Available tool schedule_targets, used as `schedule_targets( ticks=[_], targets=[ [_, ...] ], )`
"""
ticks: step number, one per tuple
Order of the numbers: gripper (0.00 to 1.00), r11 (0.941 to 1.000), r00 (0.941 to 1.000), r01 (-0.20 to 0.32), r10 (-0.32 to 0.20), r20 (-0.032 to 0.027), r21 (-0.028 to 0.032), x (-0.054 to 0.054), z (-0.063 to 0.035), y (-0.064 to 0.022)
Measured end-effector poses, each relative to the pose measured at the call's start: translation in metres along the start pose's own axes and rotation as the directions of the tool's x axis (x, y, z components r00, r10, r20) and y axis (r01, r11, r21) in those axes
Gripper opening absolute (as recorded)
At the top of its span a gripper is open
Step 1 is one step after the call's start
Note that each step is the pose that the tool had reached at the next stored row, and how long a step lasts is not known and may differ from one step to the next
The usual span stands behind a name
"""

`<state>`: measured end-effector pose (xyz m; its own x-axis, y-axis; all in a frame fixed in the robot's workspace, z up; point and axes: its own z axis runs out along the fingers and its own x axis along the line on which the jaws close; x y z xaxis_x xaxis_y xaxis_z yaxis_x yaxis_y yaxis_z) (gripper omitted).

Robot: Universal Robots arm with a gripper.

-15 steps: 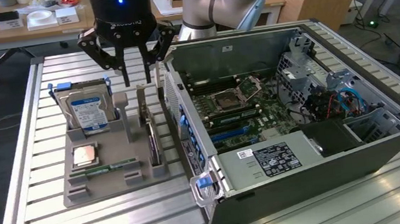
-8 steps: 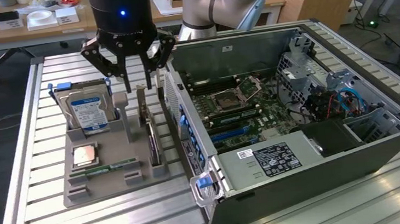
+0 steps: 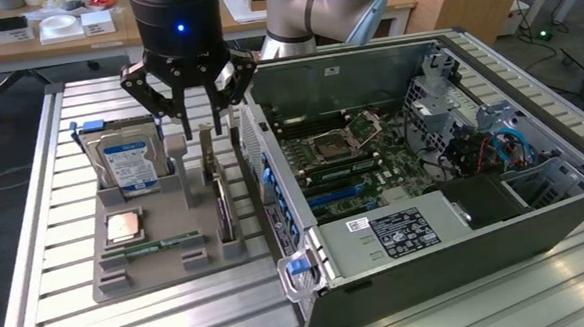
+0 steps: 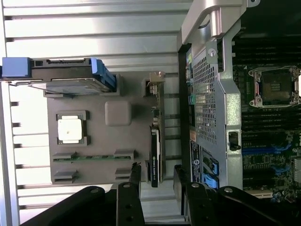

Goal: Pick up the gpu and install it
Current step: 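Pick up the gpu and move the gpu toward the slot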

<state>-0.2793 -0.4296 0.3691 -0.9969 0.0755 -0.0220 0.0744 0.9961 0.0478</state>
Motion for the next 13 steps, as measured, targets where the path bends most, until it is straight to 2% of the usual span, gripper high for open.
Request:
schedule_targets(
  ticks=[4,13],
  targets=[
    [0.42,1.0000,1.0000,0.000,0.000,0.0001,-0.0003,0.0000,0.0003,-0.0001],
    [0.42,1.0000,1.0000,0.000,0.000,-0.0002,0.0001,0.0002,0.0094,-0.0005]
  ],
)
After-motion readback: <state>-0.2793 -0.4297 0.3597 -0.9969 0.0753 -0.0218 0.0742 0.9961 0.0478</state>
